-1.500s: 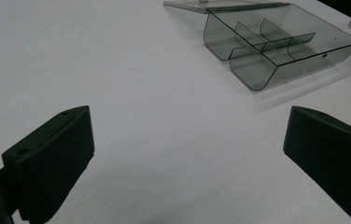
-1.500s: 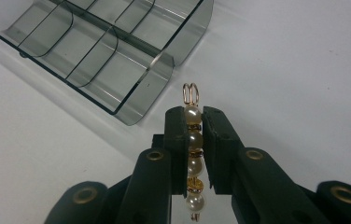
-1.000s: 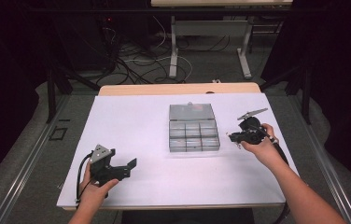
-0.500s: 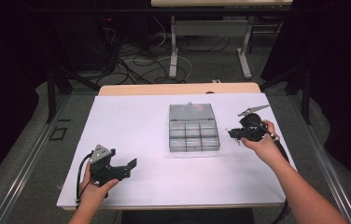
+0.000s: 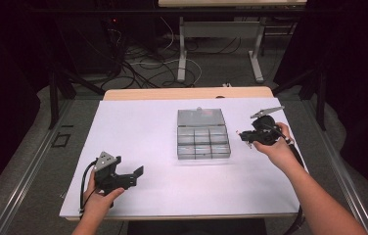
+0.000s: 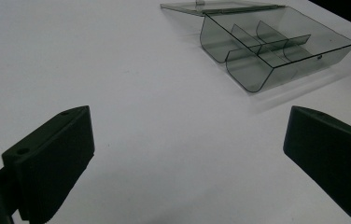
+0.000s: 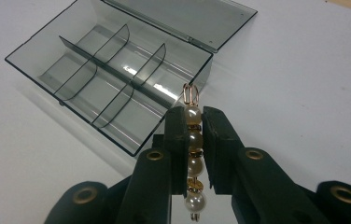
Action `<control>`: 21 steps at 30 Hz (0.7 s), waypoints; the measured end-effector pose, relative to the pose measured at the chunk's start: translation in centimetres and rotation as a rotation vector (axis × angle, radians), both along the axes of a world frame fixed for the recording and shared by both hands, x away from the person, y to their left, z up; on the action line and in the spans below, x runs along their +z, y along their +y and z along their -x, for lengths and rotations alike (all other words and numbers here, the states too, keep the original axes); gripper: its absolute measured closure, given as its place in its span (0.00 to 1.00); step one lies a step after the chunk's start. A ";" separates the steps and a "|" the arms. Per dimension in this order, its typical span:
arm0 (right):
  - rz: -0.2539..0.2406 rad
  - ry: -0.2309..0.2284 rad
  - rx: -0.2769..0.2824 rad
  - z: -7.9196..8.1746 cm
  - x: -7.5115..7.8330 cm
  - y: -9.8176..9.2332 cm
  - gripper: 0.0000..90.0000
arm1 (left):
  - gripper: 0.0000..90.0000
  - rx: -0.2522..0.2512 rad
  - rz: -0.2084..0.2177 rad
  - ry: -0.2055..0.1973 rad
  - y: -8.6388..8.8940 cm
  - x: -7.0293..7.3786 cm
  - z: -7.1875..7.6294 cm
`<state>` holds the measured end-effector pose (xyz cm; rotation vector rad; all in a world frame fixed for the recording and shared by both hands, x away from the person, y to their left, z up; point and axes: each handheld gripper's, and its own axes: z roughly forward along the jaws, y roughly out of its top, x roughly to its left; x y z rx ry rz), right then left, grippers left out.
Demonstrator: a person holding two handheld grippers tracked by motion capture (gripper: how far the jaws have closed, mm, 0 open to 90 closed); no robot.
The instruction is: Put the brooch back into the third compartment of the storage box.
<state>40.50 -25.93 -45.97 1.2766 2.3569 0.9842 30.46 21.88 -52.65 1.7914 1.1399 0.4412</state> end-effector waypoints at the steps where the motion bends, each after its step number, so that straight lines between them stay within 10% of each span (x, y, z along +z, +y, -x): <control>1: -0.001 -0.007 -0.002 0.0 0.2 0.0 0.90 | 0.02 0.000 0.000 0.000 0.0 0.0 0.0; 21: -0.021 -0.043 0.013 -0.4 1.3 0.7 0.90 | 0.02 -0.001 0.000 -0.002 0.0 0.0 0.0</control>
